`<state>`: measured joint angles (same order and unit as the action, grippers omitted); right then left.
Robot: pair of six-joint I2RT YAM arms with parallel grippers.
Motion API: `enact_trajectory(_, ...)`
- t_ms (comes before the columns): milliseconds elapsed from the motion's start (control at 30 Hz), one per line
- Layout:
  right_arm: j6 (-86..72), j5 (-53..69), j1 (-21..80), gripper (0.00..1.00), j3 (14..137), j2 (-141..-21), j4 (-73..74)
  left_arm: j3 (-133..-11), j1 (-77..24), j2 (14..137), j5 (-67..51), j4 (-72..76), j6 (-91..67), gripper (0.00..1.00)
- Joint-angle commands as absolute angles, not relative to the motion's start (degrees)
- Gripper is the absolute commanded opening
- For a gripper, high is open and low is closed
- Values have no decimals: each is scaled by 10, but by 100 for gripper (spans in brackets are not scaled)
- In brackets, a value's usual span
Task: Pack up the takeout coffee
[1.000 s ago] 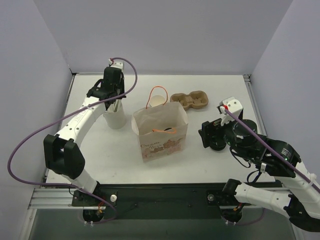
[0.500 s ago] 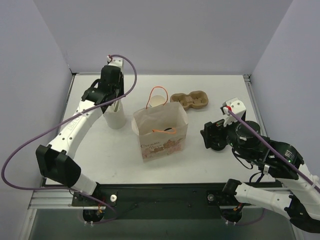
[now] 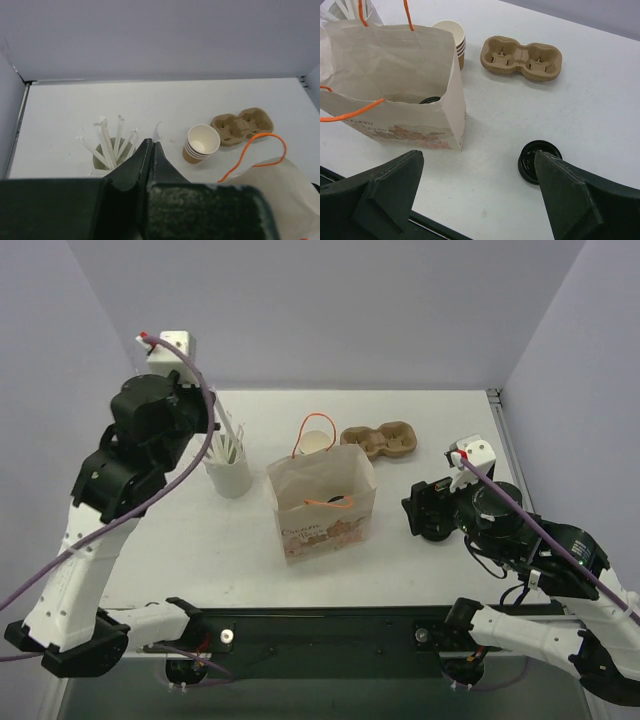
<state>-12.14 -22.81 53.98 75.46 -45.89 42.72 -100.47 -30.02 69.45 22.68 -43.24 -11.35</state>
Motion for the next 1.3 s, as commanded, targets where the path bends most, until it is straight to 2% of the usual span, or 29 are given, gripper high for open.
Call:
enact_trajectory(0,-128,-248,537,100,768,-455,431,-1070,-304,647,143,-452,-114,0)
enact_trajectory(233,-117,-257,537,100,780,-454,439,-1139,-304,635,-31,-443,-164,0)
enact_trajectory(367,-118,-261,537,100,787,-454,451,-1110,-304,631,-76,-407,-183,0)
enact_trajectory(467,-129,-256,538,100,795,-453,460,-1059,-304,610,43,-438,-206,0)
enact_trajectory(500,-134,-251,538,100,798,-452,463,-1034,-304,602,78,-446,-216,4)
enact_trajectory(533,-138,-250,538,100,800,-451,469,-1011,-304,586,150,-460,-249,14)
enact_trajectory(600,-146,-246,538,100,795,-444,473,-940,-304,573,212,-503,-292,20)
enact_trajectory(633,-148,-246,538,100,785,-440,475,-921,-304,563,281,-526,-371,21)
enact_trajectory(767,-161,-247,538,100,766,-425,486,-827,-301,540,339,-601,-518,22)
enact_trajectory(867,-163,-240,537,100,762,-419,492,-780,-286,548,344,-633,-568,23)
enact_trajectory(1033,-156,-236,538,100,773,-425,503,-681,-196,578,326,-672,-664,33)
enact_trajectory(1167,-150,-235,538,100,777,-421,504,-564,-97,585,231,-528,-611,33)
enact_trajectory(1267,-142,-236,538,100,773,-417,506,-522,-55,637,185,-519,-624,32)
